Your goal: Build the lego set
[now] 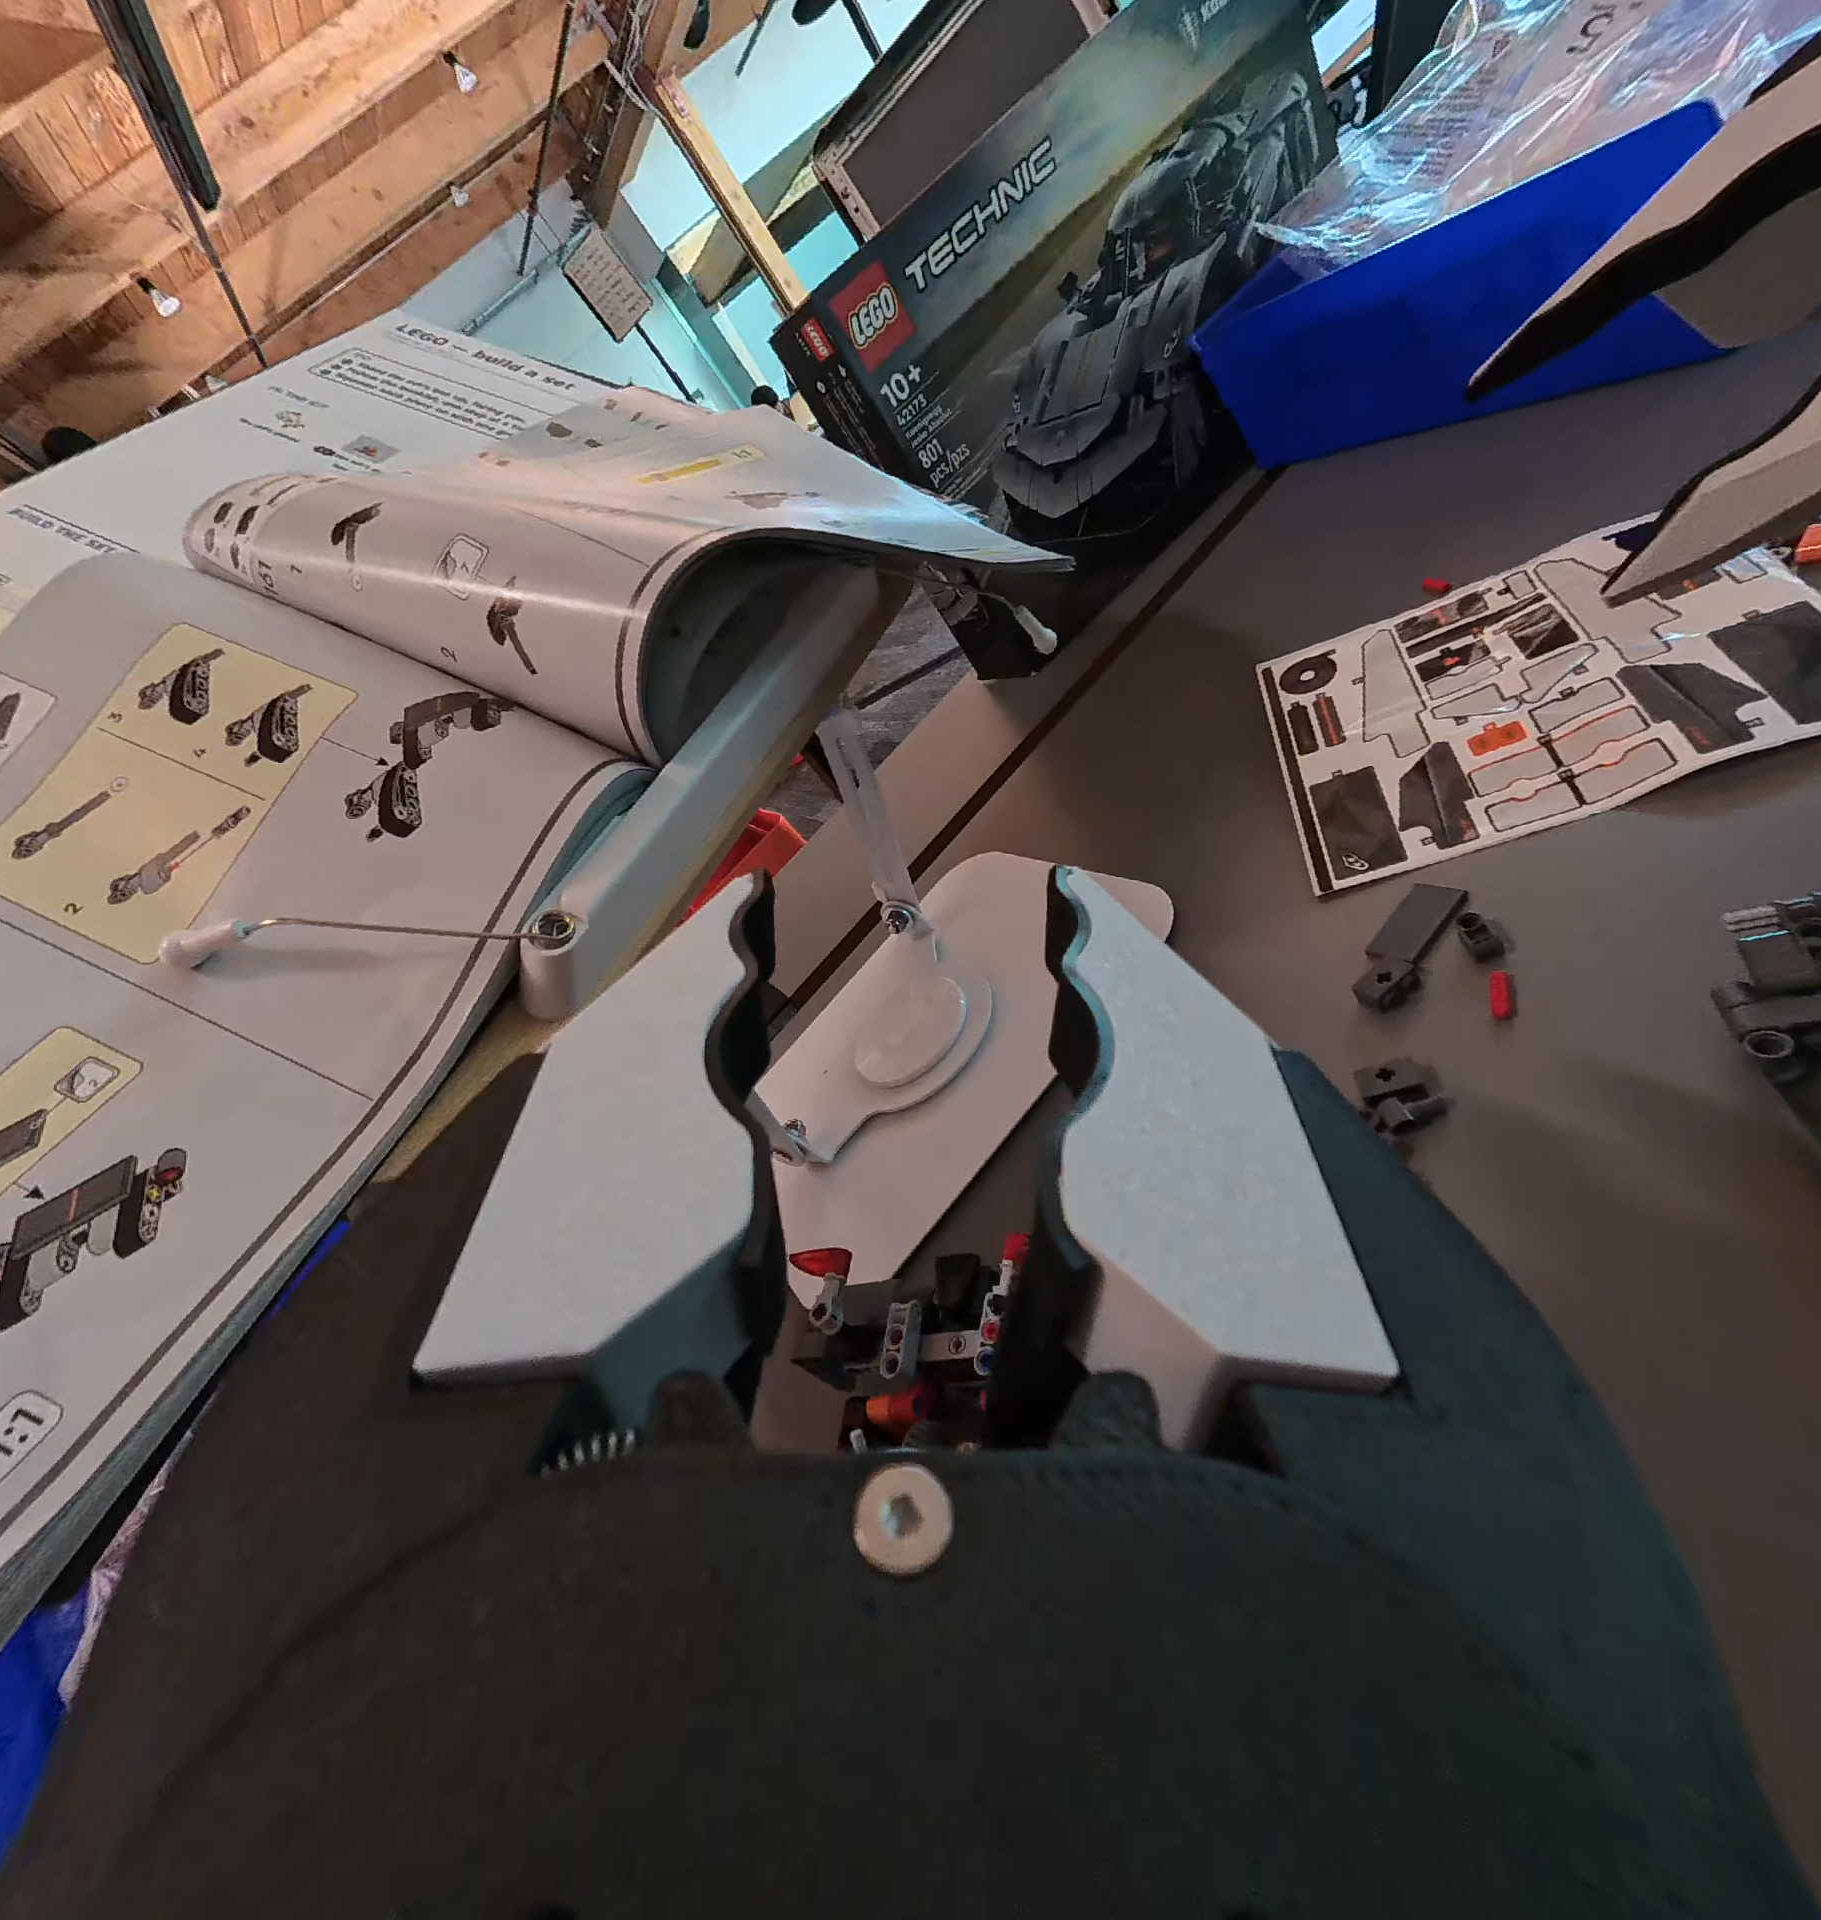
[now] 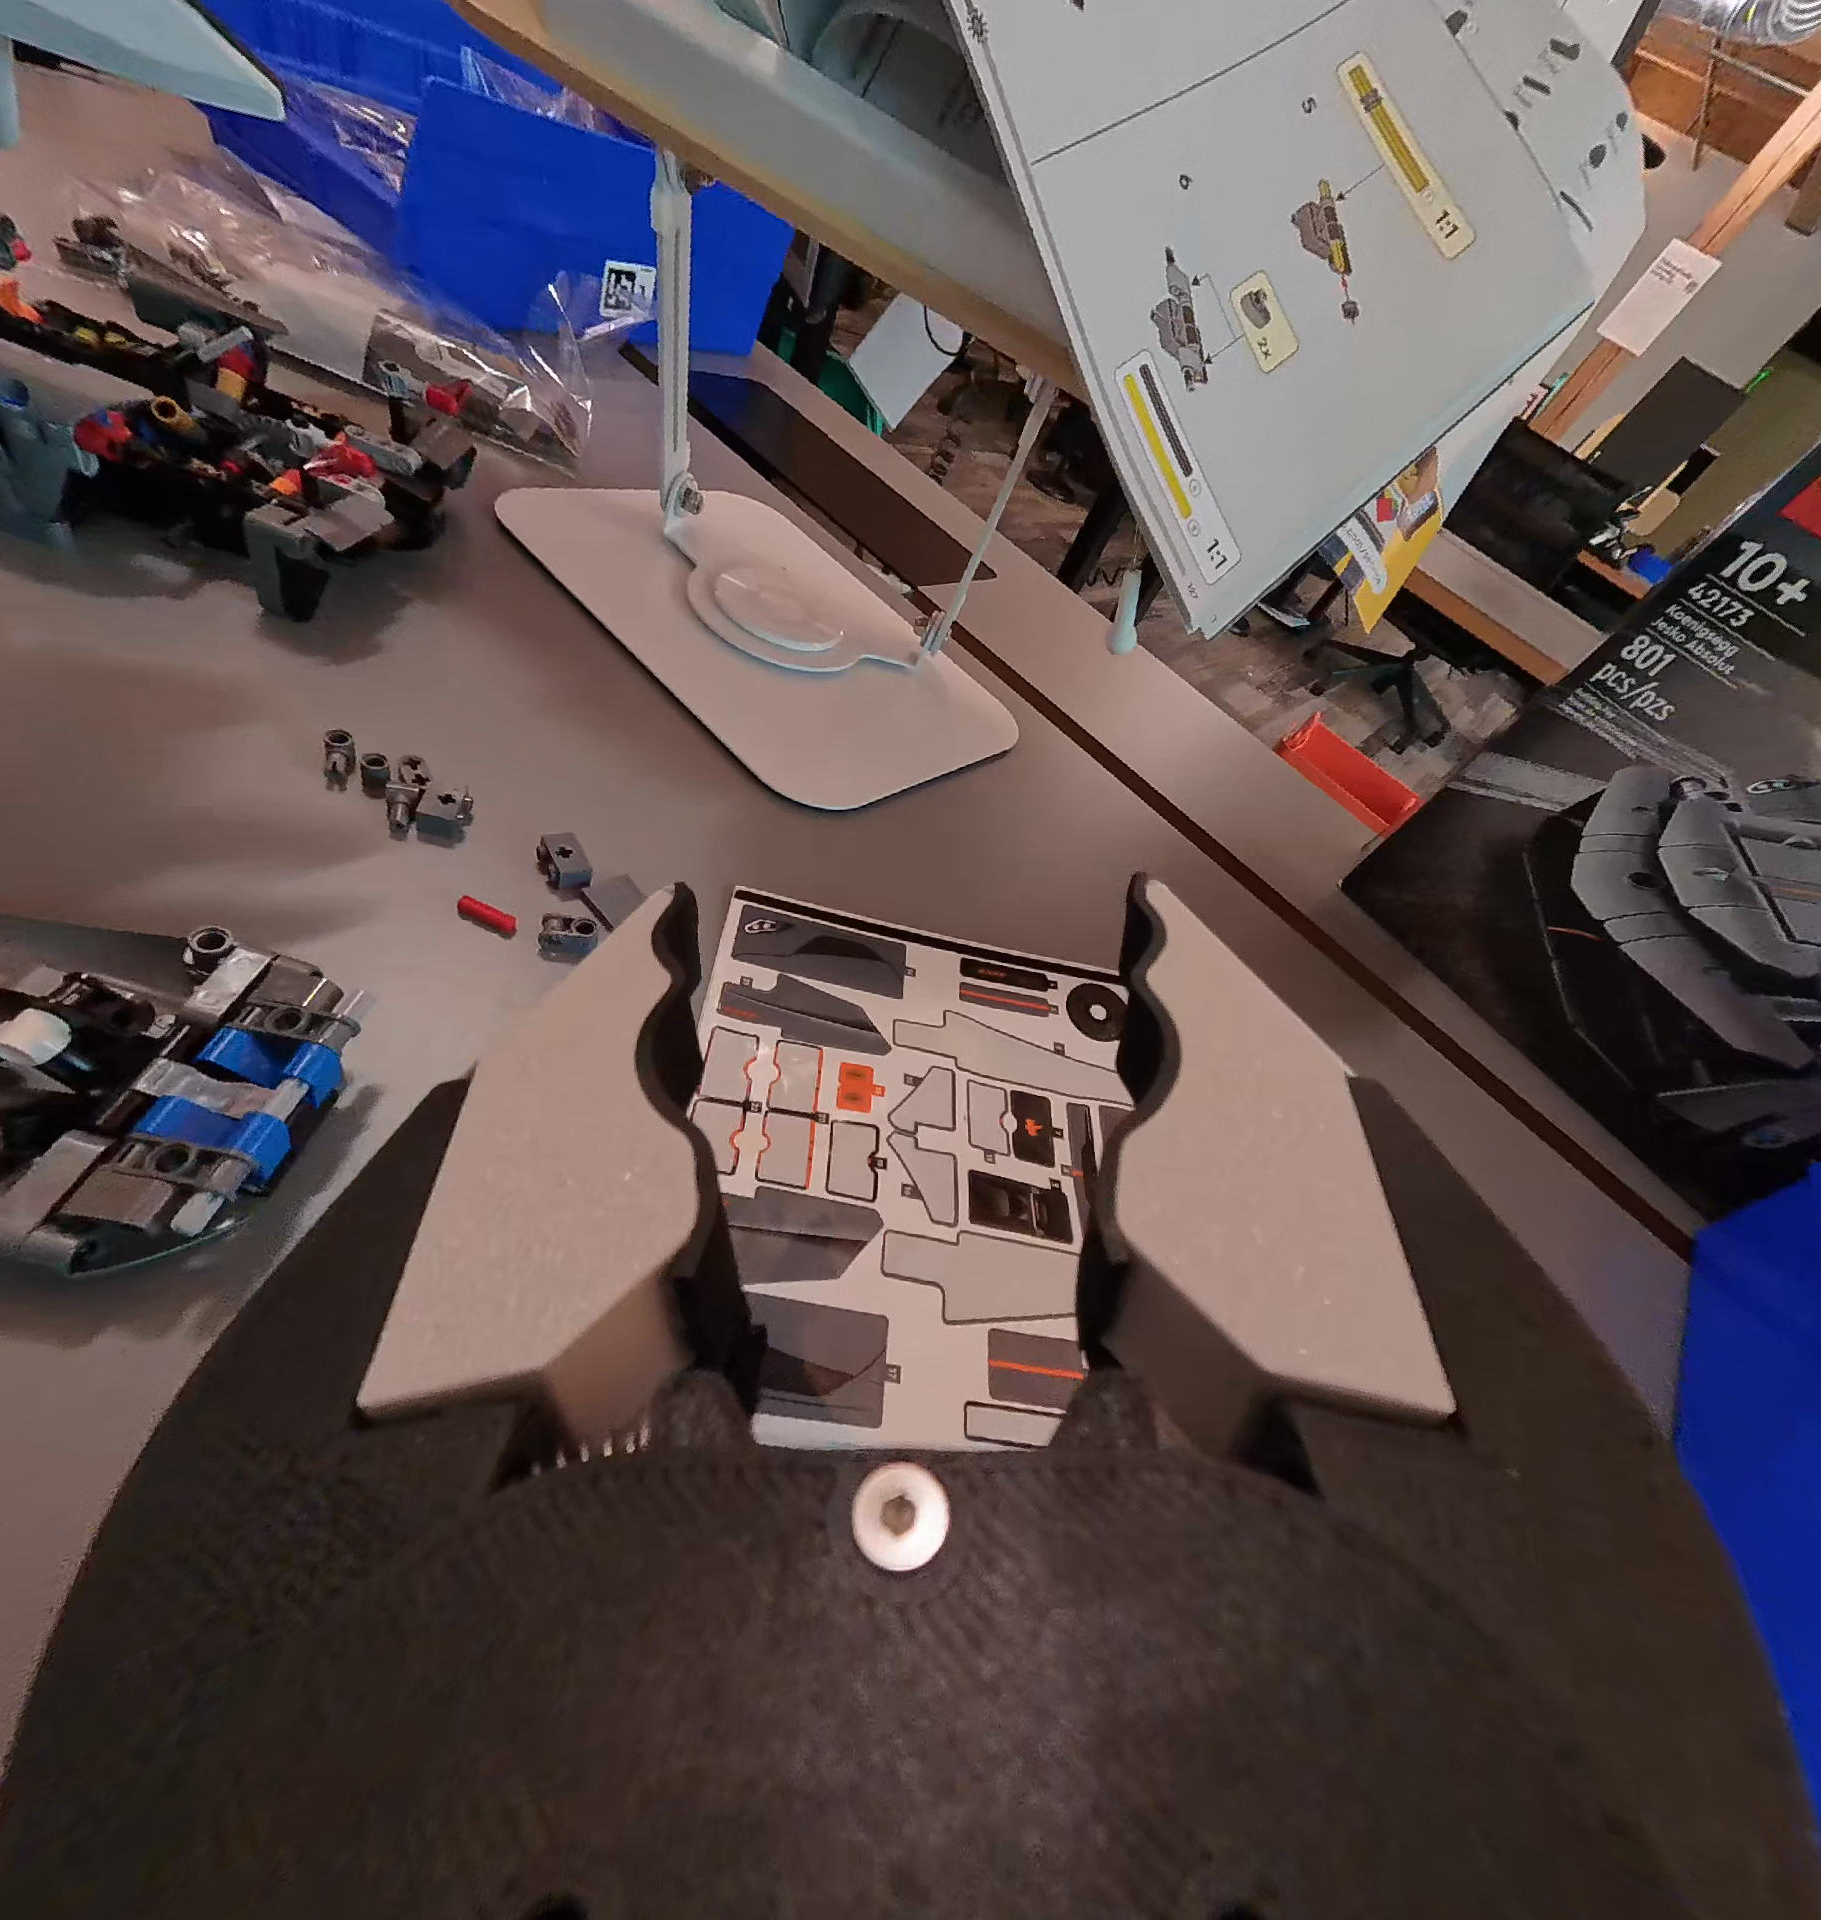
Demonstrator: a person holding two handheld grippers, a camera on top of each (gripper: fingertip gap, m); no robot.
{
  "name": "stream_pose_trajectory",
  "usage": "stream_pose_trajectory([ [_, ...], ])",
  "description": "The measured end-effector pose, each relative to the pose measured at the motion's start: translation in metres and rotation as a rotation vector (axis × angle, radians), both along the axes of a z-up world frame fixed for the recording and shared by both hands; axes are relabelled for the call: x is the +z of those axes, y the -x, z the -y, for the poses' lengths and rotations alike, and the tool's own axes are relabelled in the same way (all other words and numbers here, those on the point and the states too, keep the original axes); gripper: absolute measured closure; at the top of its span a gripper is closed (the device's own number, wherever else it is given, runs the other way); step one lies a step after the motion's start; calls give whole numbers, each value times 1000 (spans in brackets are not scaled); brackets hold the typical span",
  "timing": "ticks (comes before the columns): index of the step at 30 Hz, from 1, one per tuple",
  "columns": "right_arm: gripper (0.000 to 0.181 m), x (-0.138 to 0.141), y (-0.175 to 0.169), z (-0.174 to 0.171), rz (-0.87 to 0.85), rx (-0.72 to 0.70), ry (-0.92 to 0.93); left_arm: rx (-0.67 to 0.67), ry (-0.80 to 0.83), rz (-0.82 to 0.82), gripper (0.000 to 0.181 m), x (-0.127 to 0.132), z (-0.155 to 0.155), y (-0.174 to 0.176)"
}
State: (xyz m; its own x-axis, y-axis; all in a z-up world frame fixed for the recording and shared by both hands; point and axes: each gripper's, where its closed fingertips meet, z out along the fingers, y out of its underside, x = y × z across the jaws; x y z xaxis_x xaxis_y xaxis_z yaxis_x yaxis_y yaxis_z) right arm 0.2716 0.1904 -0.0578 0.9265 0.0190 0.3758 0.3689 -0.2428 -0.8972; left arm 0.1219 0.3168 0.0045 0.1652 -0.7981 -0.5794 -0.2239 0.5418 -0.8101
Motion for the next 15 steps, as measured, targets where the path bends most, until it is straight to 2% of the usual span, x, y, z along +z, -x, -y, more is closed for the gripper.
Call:
stream_pose_trajectory([
  [15,104,-1,-15,4,-31,-26,-12,-9,14,-13,133,-5,3,-3],
])
